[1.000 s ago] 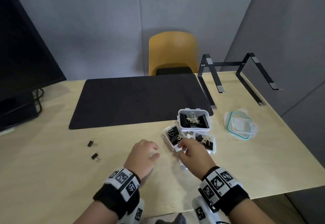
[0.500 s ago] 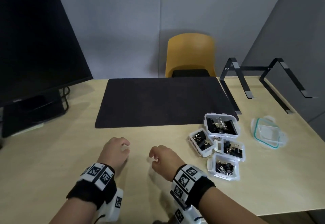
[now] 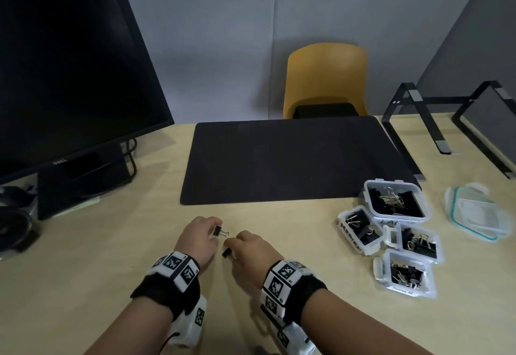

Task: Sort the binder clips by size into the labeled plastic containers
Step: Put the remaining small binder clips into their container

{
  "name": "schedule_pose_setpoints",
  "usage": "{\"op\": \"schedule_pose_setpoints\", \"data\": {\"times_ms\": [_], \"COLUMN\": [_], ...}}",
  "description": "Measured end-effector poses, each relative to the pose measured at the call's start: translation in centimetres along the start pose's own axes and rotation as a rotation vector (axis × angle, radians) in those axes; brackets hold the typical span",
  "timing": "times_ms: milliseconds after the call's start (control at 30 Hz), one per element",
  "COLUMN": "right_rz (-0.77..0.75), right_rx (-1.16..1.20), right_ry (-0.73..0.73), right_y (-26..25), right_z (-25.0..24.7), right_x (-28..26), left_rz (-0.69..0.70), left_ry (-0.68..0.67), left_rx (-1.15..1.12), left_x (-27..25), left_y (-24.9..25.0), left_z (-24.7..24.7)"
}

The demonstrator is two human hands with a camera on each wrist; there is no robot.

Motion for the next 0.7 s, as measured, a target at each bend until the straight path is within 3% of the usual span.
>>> {"op": "schedule_pose_setpoints", "data": {"times_ms": [133,333,700], "right_rz": [-0.033,0.087,0.278], "right_rx": [-0.084,-0.131,0.085], "right_ry": [-0.017,-0.001,0.180], "right_y": [-0.1,1.9,6.9], "right_z": [0.9,0.4,-3.1], "right_x": [0.8,-0.1,-6.1], "left_rz": [0.028,0.068,0.155], "left_ry": [0.015,0.034,0.052], "left_rx": [0.033,0.072,-0.136], "left_x": [0.3,-0.1,-1.9], "left_y": [0.1,1.0,7.0], "left_z": [-0.1,-0.2,0.8]}}
Point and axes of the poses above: each hand's wrist, its own x-axis towards the middle knuckle, its own z-axis out of the palm, y = z × x, the point moved 9 cm from there along x, towards the middle knuckle, and after that the axes turned 7 degrees about x, right-handed, at the moved point
